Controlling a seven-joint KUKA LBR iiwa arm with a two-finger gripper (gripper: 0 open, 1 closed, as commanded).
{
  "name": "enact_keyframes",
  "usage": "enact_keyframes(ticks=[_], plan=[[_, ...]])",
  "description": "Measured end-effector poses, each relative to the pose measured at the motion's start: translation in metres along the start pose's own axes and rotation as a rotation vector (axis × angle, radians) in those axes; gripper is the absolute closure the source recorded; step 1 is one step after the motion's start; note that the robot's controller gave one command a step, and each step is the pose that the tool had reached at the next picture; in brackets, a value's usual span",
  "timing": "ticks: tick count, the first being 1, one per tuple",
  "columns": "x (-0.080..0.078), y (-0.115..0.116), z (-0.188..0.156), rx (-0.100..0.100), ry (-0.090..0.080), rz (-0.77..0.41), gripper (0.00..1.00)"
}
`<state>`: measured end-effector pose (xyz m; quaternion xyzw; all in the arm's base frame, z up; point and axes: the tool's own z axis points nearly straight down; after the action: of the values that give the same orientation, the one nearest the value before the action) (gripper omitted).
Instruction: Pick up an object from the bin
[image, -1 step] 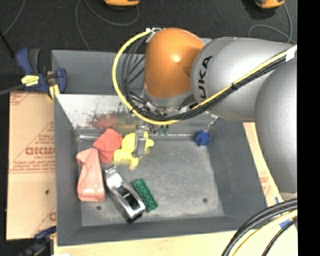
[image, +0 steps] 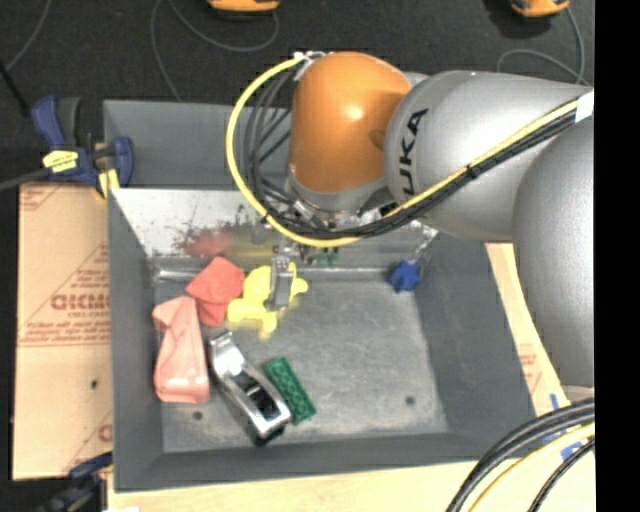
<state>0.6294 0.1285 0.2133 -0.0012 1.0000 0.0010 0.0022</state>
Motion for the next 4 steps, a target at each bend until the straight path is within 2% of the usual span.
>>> enact_keyframes(ticks=[1,2,3,4], plan=[[-0.005,-0.016,0.047,0.001,-0.003,-0.089,0.0],[-0.017,-0.038,0.127,0.001,-0.008,-0.222,0.0],[-0.014,-0.042,0.122,0.001,-0.003,-0.249,0.0],[-0.016,-0.045,0.123,0.002,-0.01,-0.34,0.0]])
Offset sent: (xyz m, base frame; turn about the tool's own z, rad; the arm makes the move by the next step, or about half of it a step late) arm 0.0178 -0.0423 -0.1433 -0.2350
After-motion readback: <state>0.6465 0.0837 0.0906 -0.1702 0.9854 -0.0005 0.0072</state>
